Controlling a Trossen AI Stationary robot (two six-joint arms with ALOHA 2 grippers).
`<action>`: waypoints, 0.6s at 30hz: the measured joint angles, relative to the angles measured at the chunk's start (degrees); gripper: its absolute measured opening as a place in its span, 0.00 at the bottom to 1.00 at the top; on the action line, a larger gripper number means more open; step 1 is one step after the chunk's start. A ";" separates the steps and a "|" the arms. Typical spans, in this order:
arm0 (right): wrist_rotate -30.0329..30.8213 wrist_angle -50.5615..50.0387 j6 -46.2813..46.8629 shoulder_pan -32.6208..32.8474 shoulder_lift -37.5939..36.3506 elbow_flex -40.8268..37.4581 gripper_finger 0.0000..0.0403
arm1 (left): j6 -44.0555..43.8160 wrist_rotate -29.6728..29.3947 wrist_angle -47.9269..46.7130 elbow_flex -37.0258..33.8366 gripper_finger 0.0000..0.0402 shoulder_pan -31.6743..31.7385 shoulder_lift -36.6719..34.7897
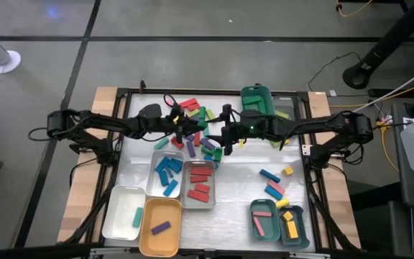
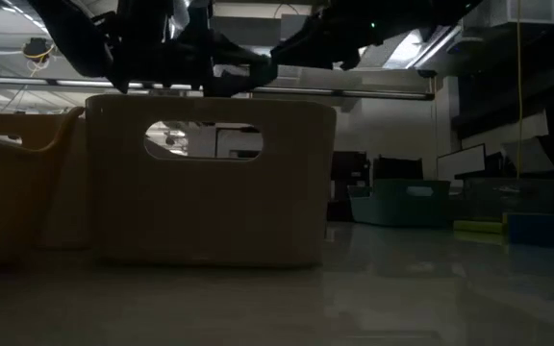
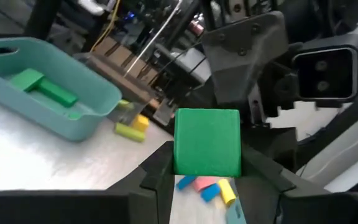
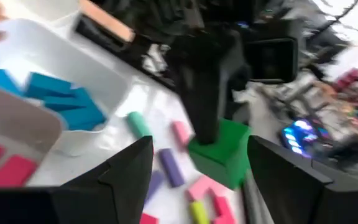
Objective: Sort blocks
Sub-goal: Put the green block into the top green bin
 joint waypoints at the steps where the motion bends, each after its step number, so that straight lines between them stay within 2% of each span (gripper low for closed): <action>1: 0.85 0.40 -0.24 0.28 0.00 0.00 0.65 | 0.08 -0.01 0.27 0.00 0.31 -0.24 0.00; 8: -0.65 0.01 -4.93 0.48 0.00 0.00 0.65 | 0.44 3.19 -0.32 0.00 0.31 -1.77 0.02; 13: -9.04 -1.49 -4.97 0.44 0.00 0.00 0.65 | 2.37 7.13 -0.48 0.00 0.31 -3.05 0.02; 18: -14.00 -1.43 -4.96 0.44 0.00 0.00 0.65 | 3.21 8.38 -0.52 0.00 0.31 -4.59 0.02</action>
